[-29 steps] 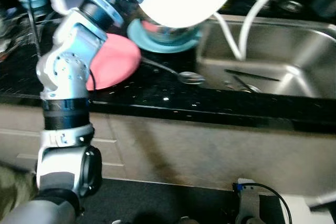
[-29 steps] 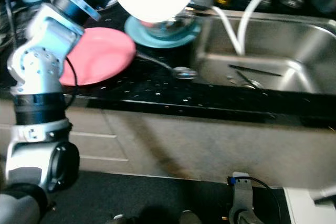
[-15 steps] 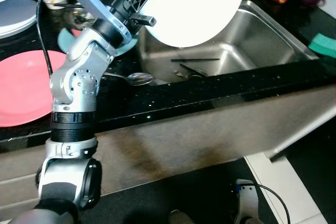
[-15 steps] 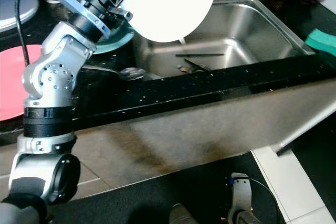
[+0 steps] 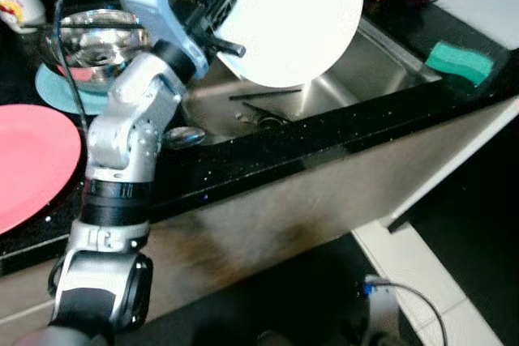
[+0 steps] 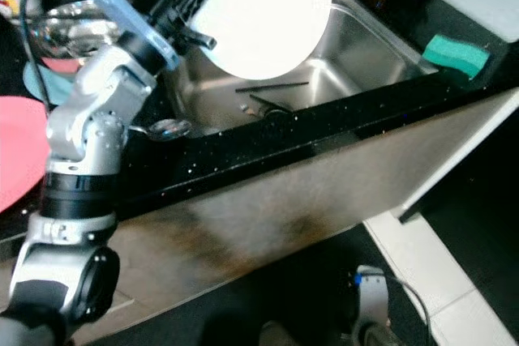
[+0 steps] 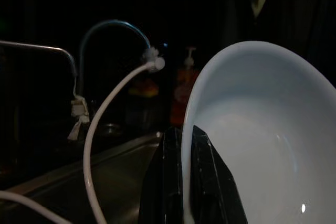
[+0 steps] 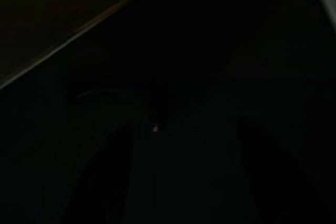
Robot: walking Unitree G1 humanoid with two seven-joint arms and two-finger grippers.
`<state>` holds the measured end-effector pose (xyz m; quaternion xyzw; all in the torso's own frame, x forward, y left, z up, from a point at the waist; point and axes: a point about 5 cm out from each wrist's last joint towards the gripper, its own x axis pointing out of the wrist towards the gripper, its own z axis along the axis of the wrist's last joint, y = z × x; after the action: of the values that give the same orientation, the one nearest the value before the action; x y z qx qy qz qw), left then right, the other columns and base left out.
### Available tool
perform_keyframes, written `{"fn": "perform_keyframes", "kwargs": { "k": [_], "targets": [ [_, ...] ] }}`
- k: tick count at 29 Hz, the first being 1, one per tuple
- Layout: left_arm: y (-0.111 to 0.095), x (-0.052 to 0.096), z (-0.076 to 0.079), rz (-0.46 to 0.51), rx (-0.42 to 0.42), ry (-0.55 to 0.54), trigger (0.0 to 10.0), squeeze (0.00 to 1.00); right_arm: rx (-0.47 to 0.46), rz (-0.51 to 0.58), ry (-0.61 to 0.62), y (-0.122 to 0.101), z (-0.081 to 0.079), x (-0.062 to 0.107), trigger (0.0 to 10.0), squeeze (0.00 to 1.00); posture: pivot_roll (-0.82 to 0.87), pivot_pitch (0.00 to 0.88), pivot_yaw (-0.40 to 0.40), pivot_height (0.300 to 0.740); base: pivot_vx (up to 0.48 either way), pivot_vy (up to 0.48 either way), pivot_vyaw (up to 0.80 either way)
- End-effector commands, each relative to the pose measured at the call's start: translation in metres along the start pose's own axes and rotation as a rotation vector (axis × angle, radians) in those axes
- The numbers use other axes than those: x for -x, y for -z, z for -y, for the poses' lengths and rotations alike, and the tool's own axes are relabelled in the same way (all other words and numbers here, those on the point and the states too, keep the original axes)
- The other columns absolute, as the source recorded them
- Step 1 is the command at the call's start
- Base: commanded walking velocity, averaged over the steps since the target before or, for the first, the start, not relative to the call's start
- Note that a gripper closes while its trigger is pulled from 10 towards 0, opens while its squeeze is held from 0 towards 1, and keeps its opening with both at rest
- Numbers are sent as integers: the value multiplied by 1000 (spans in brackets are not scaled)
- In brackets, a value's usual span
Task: Kitchen organization
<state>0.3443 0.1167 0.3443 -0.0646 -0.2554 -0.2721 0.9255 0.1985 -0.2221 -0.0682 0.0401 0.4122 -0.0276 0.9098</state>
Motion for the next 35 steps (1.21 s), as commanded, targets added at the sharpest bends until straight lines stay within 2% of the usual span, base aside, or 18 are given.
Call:
{"fn": "perform_keyframes", "kwargs": {
  "k": [1,3,7,11,12,14,15,18,19,21,22,25,26,27,29,31,32,35],
  "targets": [
    [3,-2,-1,-14,-62,-20,10000,0,-15,-24,17,8,4,2,10000,0,27,127,18,740,0,0,-800],
    [3,-2,-3,-19,-76,-35,10000,0,-15,-24,17,8,4,2,10000,0,27,127,18,740,0,0,-800],
    [5,-7,-22,-67,-213,-143,10000,0,-20,-20,19,8,3,2,10000,0,24,125,30,740,0,0,-800],
    [3,-13,-26,-85,-330,-136,10000,0,-20,-16,20,8,2,2,10000,0,22,128,37,740,0,0,-800],
    [3,-13,-26,-85,-330,-136,10000,0,-20,-16,20,8,2,2,10000,0,22,128,37,740,0,0,-800],
    [1,-19,-30,-113,-448,-146,10000,0,-21,-10,21,8,2,2,10000,0,21,132,39,740,0,0,-628],
    [1,-19,-30,-113,-448,-146,10000,0,-21,-10,21,8,2,2,10000,0,21,132,39,740,0,0,-456],
    [0,-29,-31,-156,-677,-107,10000,0,-29,-6,23,8,2,2,10000,0,24,141,39,740,0,0,0],
    [0,-29,-31,-156,-677,-107,10000,0,-29,-6,23,8,2,2,10000,0,24,141,39,740,0,0,0],
    [3,-36,-29,-183,-850,-66,10000,0,-28,-5,23,8,2,2,10000,0,25,141,38,740,0,0,0],
    [7,-39,-28,-199,-904,-36,10000,0,-27,-6,22,9,2,3,10000,0,27,144,40,740,0,0,0],
    [15,-43,-27,-226,-956,6,10000,0,-25,-6,20,9,2,3,10000,0,28,146,43,740,0,0,0],
    [21,-45,-26,-251,-1056,34,10000,0,-27,-5,19,9,2,3,10000,0,27,149,46,740,0,0,0],
    [21,-45,-26,-251,-1056,34,10000,0,-27,-5,19,9,2,3,10000,0,27,149,46,740,0,0,0],
    [30,-47,-26,-282,-1180,76,10000,0,-29,-4,18,11,1,3,10000,0,24,148,50,740,0,0,0],
    [30,-47,-26,-282,-1180,76,10000,0,-29,-4,18,11,1,3,10000,0,24,148,50,740,0,0,0],
    [40,-47,-27,-305,-1238,95,10000,0,-30,-4,16,13,0,3,10000,0,20,147,57,740,0,0,0],
    [49,-45,-30,-332,-1255,91,10000,0,-31,-4,13,14,0,4,10000,0,12,154,61,740,0,0,0]
  ]
}}
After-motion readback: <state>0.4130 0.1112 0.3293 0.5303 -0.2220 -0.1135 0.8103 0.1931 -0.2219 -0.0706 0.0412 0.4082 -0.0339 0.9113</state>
